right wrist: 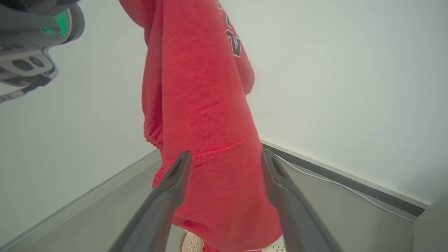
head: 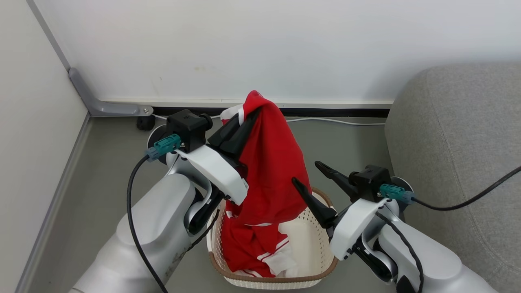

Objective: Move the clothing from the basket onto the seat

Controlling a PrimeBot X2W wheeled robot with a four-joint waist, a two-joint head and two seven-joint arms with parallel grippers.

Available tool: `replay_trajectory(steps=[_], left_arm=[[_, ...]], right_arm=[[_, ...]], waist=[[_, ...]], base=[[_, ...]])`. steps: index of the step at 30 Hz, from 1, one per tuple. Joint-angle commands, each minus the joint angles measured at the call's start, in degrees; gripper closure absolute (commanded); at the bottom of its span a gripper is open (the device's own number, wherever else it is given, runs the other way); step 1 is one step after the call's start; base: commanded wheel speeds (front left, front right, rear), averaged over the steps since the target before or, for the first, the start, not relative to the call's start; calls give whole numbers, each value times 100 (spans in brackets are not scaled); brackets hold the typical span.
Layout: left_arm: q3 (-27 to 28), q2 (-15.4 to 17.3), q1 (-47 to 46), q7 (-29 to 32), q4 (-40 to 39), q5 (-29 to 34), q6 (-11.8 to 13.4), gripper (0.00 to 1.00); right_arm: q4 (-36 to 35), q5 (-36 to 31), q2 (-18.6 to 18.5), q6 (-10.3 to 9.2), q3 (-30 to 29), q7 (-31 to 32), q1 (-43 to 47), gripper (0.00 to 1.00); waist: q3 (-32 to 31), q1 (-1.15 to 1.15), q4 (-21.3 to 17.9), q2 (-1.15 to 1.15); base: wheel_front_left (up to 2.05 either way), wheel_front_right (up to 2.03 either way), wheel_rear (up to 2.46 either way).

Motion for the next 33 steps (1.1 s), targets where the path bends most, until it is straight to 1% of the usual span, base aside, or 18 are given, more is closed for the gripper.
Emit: replay_trajectory(steps=[1, 5, 8, 14, 19, 23, 24, 25, 26, 30, 33], left_arm=[[155, 88, -347, -51, -106, -66, -6, 100], [99, 50, -394, -54, -115, -70, -6, 100], [45, 15, -429, -56, -130, -58, -6, 100], [-78, -52, -487, -58, -179, -52, -6, 100], [-214, -111, -518, -59, -219, -90, -6, 100], [-276, -134, -505, -60, -261, -114, -6, 100], [-291, -138, -495, -60, -268, -118, -6, 100], [-300, -140, -488, -60, -272, -119, -6, 100], [-302, -141, -482, -60, -276, -124, -6, 100], [-276, -132, -453, -60, -276, -129, -6, 100], [-236, -116, -427, -61, -274, -113, -6, 100]], right_arm=[[-142, 184, 4, 25, 201, -35, -218, 0], [-50, 419, 45, 25, 554, -35, -465, 0], [139, 534, 126, 25, 698, -35, -650, 0], [724, 573, 359, 25, 824, -35, -975, 0], [1286, 735, 647, 25, 1030, -10, -1222, 0], [1645, 884, 788, 25, 1118, -16, -1383, 0], [1713, 931, 816, 25, 1124, -18, -1405, 24], [1773, 961, 838, 25, 1140, -20, -1429, 66], [1828, 971, 855, 25, 1156, -23, -1458, 100], [1905, 1041, 899, 25, 1205, -31, -1501, 100], [1839, 1017, 909, 25, 1105, -32, -1511, 100]], waist=[[17, 0, 16, 0], [52, 0, 56, 0], [73, 0, 99, 0], [102, 0, 209, 0], [124, 0, 354, 0], [135, 0, 438, 0], [136, 0, 453, 0], [139, 0, 464, 0], [143, 0, 471, 0], [150, 0, 451, 0], [158, 0, 404, 0]], base=[[0, 0, 0], [0, 0, 0], [0, 0, 0], [0, 0, 0], [0, 0, 0], [0, 0, 0], [0, 0, 0], [0, 0, 0], [0, 0, 0], [0, 0, 0], [0, 0, 0]])
